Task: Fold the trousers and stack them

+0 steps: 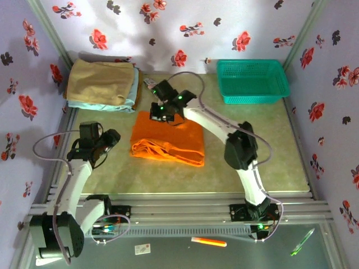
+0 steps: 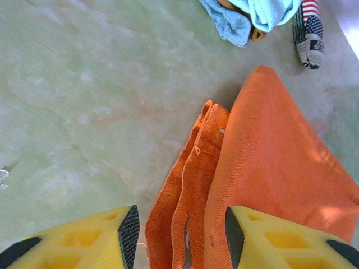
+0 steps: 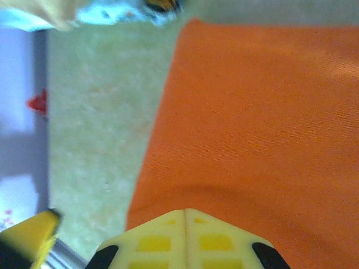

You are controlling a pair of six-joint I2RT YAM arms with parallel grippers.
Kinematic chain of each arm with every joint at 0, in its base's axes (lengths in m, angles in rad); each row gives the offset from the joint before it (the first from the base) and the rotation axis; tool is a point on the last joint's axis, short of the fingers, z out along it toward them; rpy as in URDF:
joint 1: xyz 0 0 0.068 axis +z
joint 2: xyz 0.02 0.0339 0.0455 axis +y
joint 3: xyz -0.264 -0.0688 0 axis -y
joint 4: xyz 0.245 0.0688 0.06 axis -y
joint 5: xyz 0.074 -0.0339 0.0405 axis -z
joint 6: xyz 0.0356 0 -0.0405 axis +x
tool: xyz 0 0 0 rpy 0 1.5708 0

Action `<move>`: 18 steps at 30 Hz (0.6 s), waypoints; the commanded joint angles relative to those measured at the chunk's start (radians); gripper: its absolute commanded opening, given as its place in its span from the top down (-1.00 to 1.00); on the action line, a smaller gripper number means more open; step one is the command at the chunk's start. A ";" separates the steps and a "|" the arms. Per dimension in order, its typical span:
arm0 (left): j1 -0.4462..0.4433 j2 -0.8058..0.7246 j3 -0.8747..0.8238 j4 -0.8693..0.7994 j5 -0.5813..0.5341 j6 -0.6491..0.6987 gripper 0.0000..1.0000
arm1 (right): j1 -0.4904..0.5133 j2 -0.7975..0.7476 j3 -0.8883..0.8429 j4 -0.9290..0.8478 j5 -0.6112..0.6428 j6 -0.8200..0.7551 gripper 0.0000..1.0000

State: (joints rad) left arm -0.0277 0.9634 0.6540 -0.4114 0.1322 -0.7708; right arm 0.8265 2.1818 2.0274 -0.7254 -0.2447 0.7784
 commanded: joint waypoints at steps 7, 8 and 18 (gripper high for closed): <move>0.008 0.030 0.057 -0.048 0.052 0.050 0.06 | 0.199 -0.016 -0.383 0.195 -0.053 0.123 1.00; 0.005 0.030 0.062 -0.040 0.062 0.042 0.06 | 0.202 -0.032 -0.440 0.231 -0.035 0.146 1.00; -0.196 0.139 0.077 0.077 0.044 -0.045 0.06 | 0.174 -0.184 -0.546 0.290 -0.050 0.139 0.71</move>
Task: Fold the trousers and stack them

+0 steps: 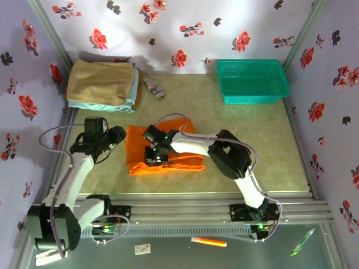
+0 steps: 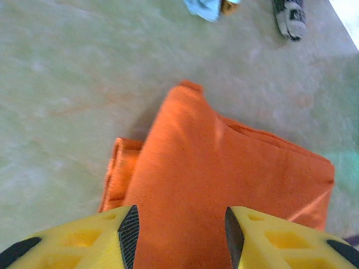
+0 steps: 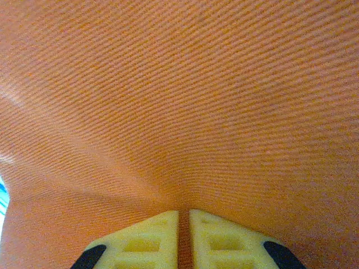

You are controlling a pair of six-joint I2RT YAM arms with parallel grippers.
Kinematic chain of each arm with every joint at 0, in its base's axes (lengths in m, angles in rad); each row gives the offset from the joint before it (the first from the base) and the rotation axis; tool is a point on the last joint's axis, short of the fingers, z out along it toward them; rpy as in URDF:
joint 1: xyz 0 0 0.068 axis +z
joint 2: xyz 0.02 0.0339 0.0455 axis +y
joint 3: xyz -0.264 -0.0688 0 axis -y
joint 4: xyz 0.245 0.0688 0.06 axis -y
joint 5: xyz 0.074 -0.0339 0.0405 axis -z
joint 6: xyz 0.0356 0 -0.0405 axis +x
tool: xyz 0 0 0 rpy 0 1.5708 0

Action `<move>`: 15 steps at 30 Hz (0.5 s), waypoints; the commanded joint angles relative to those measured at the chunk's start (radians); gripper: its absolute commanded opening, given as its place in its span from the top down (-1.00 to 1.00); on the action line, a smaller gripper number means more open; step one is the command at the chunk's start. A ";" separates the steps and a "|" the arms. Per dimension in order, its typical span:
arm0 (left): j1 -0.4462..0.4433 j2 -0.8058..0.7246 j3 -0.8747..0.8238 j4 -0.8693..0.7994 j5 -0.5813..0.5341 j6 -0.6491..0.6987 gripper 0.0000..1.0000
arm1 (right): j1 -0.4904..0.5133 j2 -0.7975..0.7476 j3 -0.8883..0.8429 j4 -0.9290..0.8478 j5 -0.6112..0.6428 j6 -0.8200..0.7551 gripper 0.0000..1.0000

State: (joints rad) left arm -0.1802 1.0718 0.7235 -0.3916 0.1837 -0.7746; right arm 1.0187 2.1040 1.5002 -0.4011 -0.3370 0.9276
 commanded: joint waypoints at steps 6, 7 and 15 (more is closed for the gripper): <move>-0.112 0.126 -0.058 0.176 -0.005 -0.055 0.10 | -0.090 -0.331 -0.146 -0.083 0.111 -0.055 0.70; -0.123 0.134 -0.075 0.191 -0.004 -0.059 0.11 | -0.110 -0.347 -0.178 -0.078 0.107 -0.059 0.71; -0.174 0.086 -0.361 0.373 -0.033 -0.149 0.11 | -0.188 -0.375 -0.546 0.125 0.048 0.008 0.89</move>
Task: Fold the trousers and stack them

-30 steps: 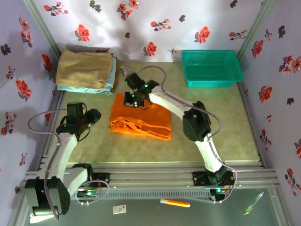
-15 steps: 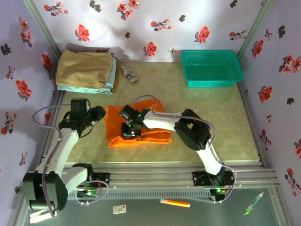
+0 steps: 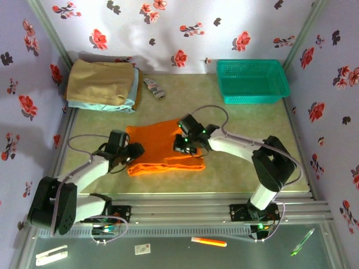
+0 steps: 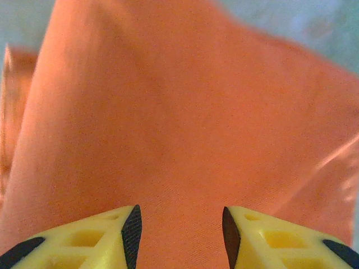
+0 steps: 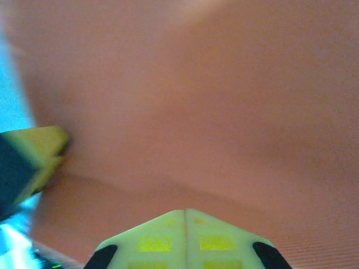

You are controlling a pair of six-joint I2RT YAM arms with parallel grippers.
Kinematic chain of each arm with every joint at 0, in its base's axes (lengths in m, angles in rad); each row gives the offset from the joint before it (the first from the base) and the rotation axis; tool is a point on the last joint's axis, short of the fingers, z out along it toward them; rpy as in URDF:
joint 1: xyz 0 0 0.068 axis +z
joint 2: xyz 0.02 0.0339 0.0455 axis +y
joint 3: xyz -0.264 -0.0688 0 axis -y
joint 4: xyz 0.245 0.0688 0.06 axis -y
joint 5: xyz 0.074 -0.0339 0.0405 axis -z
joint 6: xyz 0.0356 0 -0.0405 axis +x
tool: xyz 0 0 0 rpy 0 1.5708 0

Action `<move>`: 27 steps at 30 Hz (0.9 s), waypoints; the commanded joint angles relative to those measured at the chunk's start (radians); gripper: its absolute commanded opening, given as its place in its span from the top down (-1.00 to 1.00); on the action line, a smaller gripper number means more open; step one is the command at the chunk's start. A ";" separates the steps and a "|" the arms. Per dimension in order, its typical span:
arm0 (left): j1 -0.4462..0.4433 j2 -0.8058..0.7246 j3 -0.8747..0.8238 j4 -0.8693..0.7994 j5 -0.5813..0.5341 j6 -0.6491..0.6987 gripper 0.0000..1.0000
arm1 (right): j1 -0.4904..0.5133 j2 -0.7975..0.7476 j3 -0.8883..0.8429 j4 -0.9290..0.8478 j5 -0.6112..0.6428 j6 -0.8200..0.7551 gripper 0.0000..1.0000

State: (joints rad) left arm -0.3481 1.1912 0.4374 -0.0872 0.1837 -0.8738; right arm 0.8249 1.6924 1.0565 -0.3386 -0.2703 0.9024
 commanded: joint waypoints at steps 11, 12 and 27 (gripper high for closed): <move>-0.008 -0.208 -0.239 0.041 -0.092 -0.028 0.08 | -0.096 0.050 -0.319 0.250 -0.079 0.090 0.65; -0.009 -0.240 -0.237 0.015 -0.087 -0.023 0.06 | -0.104 0.038 -0.302 0.220 -0.073 0.070 0.63; -0.047 -0.228 -0.218 0.018 -0.028 -0.029 0.01 | -0.292 -0.035 -0.219 0.049 -0.117 -0.090 0.47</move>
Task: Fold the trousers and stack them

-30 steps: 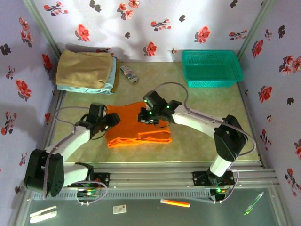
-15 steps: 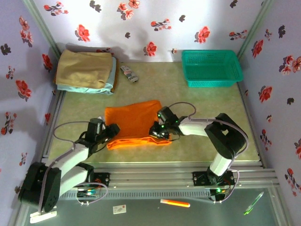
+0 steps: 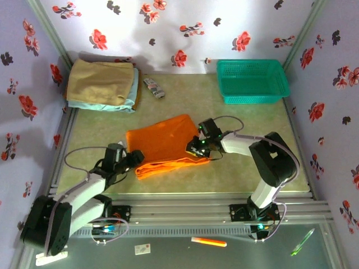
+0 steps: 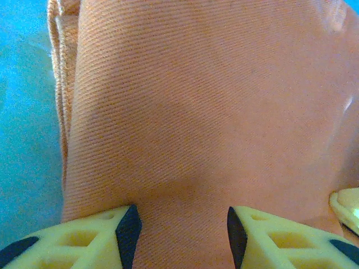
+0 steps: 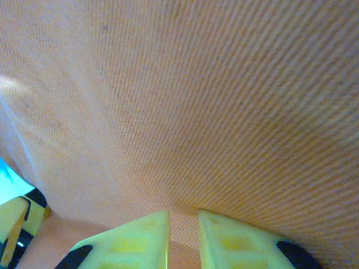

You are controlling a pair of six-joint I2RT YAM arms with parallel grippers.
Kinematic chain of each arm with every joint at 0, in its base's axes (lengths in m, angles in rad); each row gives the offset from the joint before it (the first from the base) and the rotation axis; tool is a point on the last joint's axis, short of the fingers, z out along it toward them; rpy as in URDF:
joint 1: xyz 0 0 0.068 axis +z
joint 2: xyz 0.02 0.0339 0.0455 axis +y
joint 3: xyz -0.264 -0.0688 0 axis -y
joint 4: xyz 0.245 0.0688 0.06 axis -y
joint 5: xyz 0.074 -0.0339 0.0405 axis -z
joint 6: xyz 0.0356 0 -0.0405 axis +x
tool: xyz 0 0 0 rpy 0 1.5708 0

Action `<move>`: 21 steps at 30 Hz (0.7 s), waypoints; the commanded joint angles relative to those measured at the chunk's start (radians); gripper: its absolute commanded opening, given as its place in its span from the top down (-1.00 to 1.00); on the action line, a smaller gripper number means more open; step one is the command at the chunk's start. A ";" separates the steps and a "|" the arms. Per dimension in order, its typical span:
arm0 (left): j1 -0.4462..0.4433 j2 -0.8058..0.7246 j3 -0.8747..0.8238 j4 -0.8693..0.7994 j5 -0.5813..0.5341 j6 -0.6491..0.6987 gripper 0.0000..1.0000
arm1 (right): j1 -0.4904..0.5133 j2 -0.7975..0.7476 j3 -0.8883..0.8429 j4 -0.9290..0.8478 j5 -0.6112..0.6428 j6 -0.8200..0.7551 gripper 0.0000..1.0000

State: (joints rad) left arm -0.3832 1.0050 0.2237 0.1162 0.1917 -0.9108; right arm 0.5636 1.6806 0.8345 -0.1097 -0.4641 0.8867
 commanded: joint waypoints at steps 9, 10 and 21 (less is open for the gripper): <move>-0.021 -0.178 0.301 -0.543 -0.044 0.090 0.08 | -0.055 -0.053 0.246 -0.297 0.121 -0.163 0.59; -0.026 -0.142 0.314 -0.505 -0.019 0.084 0.16 | -0.061 -0.019 0.280 -0.292 0.124 -0.167 0.67; -0.354 0.103 0.195 -0.126 -0.067 -0.051 1.00 | -0.121 0.456 0.679 -0.294 0.093 -0.152 1.00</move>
State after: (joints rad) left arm -0.6823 1.0988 0.4980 -0.1226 0.1696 -0.9005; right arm 0.4515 2.0624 1.4521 -0.3607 -0.3817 0.7422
